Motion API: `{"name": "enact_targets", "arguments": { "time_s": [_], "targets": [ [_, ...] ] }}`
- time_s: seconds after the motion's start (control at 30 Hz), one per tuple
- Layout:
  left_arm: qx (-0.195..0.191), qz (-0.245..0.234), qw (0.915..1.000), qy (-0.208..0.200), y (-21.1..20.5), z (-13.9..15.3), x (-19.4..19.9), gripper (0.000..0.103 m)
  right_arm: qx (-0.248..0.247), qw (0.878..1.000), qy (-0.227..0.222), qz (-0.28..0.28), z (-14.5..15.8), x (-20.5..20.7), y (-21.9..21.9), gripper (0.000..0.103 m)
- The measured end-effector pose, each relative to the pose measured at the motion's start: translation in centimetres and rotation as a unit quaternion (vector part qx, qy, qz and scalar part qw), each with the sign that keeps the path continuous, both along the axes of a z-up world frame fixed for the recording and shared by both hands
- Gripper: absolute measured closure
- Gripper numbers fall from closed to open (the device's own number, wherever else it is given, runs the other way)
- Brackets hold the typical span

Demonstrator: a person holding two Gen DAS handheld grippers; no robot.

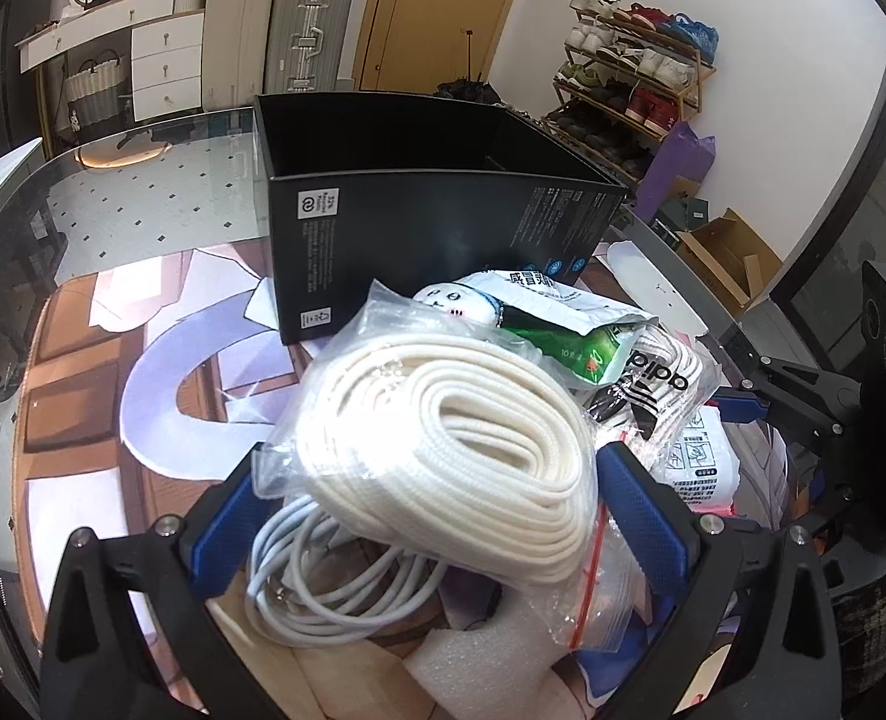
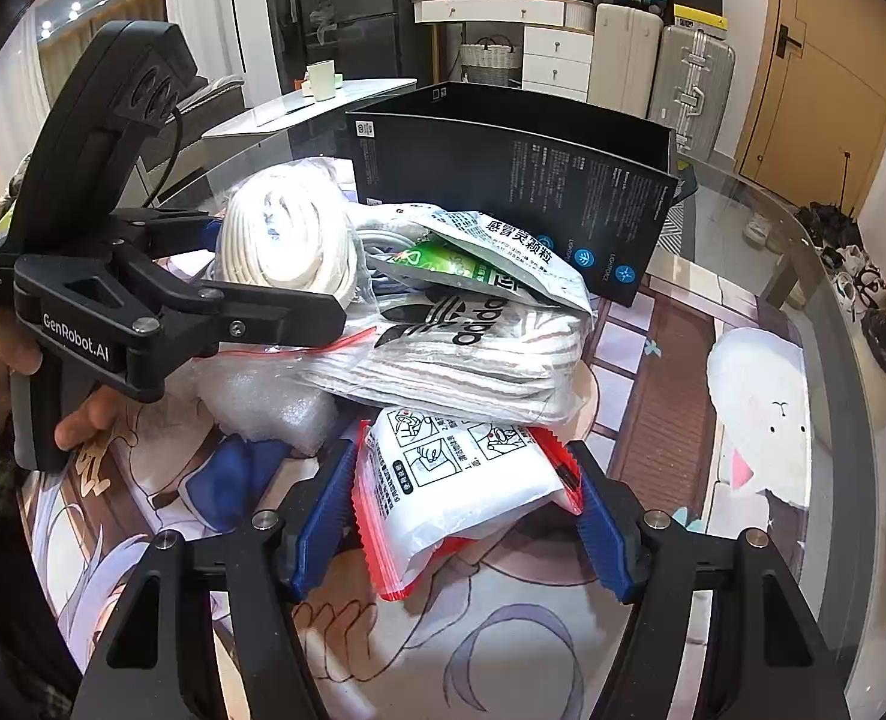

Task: Organize soft objects
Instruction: 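Grasp the red-trimmed white packet with the right tool while the left tool grasps the clear bag of white rope, then lift both held bags and carry them toward the open black box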

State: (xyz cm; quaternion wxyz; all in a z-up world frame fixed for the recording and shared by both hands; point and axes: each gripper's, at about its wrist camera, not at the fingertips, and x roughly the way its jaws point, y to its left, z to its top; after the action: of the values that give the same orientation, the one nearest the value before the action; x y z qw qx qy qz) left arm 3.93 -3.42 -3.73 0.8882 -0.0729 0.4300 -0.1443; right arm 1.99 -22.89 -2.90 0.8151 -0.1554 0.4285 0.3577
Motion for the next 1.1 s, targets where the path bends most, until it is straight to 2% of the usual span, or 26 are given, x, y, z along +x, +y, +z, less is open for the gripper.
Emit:
{"name": "enact_targets", "arguments": {
  "time_s": [0.17, 0.37, 0.53, 0.8, 0.93, 1.0, 1.1],
  "targets": [
    [0.001, 0.011, 0.9999, -0.011, 0.2, 0.4, -0.4, 0.0, 0.003, 1.0, -0.002, 0.001, -0.1, 0.0, 0.0, 0.038],
    [0.0, 0.012, 0.9984, -0.055, 0.4, 1.5, -1.9, 0.003, 0.01, 1.0, -0.001, -0.003, -0.1, 0.0, -0.2, 0.042],
    [0.0, 0.015, 0.9977, -0.065, 0.9, 2.2, -1.9, 0.012, 0.015, 1.0, -0.006, -0.008, -0.1, -0.1, -0.3, 0.043],
    [0.014, 0.025, 0.9956, -0.089, 0.9, 2.8, -2.7, 0.036, 0.022, 0.999, -0.006, -0.045, 0.1, 0.5, -1.7, 0.043],
    [0.02, 0.019, 0.9949, -0.097, 0.8, 3.0, -2.9, 0.044, 0.026, 0.997, -0.006, -0.067, 0.3, 1.0, -2.5, 0.044],
    [0.019, 0.018, 0.9945, -0.101, 1.0, 3.1, -3.0, 0.054, 0.028, 0.997, -0.007, -0.077, 0.4, 1.3, -2.9, 0.044],
    [0.018, 0.014, 0.9945, -0.102, 0.8, 3.3, -3.1, 0.06, 0.031, 0.995, -0.006, -0.095, 0.5, 1.7, -3.6, 0.044]
  ]
}}
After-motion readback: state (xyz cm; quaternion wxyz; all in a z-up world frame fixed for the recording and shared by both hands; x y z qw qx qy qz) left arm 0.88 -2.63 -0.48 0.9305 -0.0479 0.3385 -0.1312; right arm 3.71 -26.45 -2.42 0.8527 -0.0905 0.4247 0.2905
